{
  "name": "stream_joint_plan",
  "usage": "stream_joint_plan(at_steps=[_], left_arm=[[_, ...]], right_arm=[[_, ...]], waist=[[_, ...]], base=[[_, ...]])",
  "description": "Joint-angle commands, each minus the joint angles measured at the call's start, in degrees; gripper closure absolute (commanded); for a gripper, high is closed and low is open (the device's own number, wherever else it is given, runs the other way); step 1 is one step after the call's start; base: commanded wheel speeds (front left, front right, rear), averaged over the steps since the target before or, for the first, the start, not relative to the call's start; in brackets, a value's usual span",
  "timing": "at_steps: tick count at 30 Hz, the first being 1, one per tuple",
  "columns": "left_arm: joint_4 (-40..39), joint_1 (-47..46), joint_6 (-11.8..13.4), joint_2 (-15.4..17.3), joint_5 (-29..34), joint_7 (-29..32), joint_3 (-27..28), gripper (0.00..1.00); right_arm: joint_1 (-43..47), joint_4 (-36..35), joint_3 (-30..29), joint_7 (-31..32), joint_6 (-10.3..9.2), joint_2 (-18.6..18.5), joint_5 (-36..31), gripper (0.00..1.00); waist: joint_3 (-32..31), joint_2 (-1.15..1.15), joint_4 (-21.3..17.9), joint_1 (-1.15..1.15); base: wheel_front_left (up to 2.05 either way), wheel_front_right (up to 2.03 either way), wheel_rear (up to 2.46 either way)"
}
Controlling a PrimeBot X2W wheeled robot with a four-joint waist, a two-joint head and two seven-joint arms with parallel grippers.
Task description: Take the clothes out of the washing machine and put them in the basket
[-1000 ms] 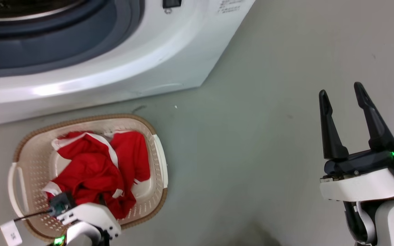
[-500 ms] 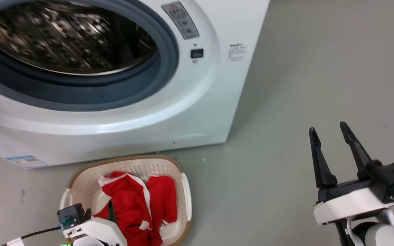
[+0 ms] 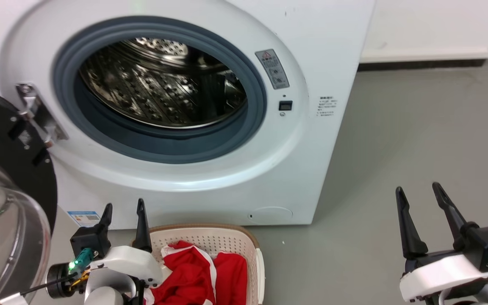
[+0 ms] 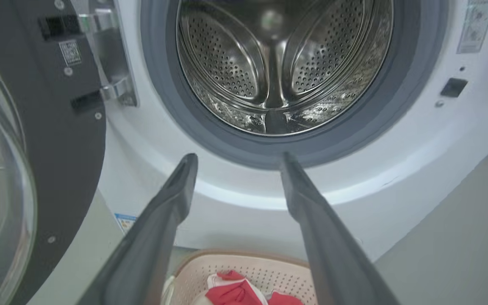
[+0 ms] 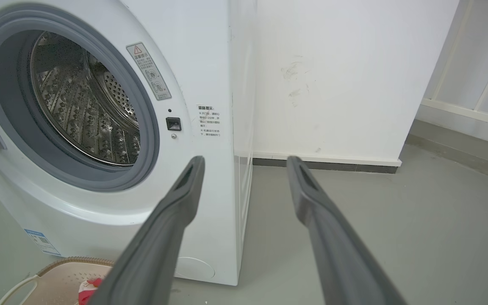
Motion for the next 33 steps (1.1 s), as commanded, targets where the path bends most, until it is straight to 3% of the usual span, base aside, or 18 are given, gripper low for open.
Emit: stream_joint_plan(at_steps=[1,9,15,33], left_arm=[[-2.1,0.9,0.0,-0.1,1.0,-0.1,-0.5,0.0],[-14.1,4.0,0.0,1.6,6.6,0.0,-4.2,0.0],[-20.4,7.0,0.3,2.8,7.7,4.9,-5.4,0.0],[-23.3,11.6,1.3,2.9,5.2,8.9,-5.2,0.0]], right_arm=[[1.0,0.0,-0.2,0.1,-0.04,0.1,-0.2,0.0],[3.1,-0.3,-1.2,0.4,-0.04,0.1,-1.1,0.0],[4.5,-0.3,-1.7,0.5,-0.04,0.1,-1.3,0.0],[6.2,-1.6,-1.2,1.2,-0.04,0.1,-0.6,0.0]], waist=[[-1.5,0.0,1.2,0.01],[-4.2,0.0,2.5,0.01],[-5.6,0.0,2.3,0.01],[-6.3,0.0,1.6,0.01]], base=[[0.0,0.0,0.0],[0.0,0.0,0.0],[0.0,0.0,0.0],[0.0,0.0,0.0]])
